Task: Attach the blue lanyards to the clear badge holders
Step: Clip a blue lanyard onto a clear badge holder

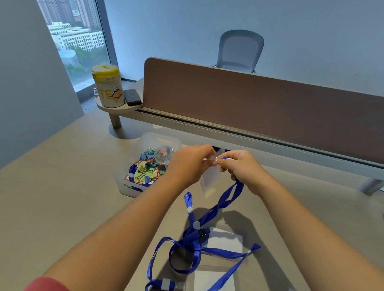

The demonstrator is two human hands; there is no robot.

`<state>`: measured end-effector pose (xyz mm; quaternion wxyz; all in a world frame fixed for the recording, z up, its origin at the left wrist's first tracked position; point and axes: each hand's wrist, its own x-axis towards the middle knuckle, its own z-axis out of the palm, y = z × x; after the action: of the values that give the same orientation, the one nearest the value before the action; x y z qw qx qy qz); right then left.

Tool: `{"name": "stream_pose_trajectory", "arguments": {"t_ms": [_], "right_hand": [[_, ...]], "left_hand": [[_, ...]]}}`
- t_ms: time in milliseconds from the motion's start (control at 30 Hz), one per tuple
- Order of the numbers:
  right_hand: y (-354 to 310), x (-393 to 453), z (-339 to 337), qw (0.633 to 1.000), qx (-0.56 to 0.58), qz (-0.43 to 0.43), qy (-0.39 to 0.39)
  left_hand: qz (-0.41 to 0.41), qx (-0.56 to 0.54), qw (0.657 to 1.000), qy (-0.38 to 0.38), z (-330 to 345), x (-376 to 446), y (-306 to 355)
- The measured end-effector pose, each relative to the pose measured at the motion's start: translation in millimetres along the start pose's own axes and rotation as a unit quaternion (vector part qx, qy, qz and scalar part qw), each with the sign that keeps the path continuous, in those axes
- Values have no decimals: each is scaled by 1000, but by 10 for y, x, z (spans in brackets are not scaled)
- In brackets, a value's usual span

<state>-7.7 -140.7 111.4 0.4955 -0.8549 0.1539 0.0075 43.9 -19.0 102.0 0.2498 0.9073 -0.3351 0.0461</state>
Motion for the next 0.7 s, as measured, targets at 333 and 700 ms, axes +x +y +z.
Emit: {"name": "stream_pose_trajectory", "arguments": {"t_ms": [333, 700], "right_hand": [[71, 19, 38, 999, -18, -45, -10], [38, 16, 18, 994, 103, -29, 14]], "left_hand": [[21, 17, 998, -60, -94, 70, 12], [-26, -75, 997, 18, 72, 80, 78]]}}
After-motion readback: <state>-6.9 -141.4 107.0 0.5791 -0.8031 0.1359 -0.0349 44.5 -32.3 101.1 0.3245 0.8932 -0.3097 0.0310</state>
